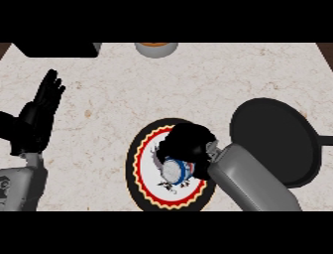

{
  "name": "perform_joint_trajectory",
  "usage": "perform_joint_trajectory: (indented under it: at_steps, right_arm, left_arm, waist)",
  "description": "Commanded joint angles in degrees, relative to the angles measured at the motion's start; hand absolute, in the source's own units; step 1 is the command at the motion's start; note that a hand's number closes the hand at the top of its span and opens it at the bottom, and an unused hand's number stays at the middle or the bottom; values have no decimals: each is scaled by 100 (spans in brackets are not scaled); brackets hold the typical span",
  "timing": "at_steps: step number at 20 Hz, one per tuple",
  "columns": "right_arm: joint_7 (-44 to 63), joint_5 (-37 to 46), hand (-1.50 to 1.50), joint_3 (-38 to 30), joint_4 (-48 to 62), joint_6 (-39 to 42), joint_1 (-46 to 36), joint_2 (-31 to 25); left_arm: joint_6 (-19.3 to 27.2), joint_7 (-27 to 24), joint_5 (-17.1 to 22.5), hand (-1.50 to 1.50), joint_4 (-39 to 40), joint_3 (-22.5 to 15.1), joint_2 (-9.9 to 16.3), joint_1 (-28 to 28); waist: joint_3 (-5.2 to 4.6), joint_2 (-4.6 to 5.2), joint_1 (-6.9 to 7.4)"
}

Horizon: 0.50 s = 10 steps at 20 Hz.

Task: Pick the can from the plate and place it in the pan

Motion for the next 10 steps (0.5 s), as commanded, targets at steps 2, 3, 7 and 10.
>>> perform_joint_trajectory:
  at_steps: [2, 3, 7, 10]
  right_arm:
    - [-193, 365, 150, 68, 271, -352, 278, 104]
    - [703, 306, 150, 97, -480, -12, 885, 280]
    - [2102, 503, 150, 176, -1333, -349, 2567, 542]
    - [2876, 739, 150, 420, -2270, -920, 3420, 657]
  left_arm:
    - [39, -118, -109, 0, 150, -20, -74, 19]
    - [42, -7, -34, 0, -73, 29, -19, -13]
    - [95, 20, 36, 0, -21, 249, 74, 343]
    - [91, -12, 30, 0, -75, 289, 119, 410]
  waist:
    - [-4, 65, -11]
    - [-4, 42, -66]
    - [-6, -98, -480]
    - [-6, -121, -536]
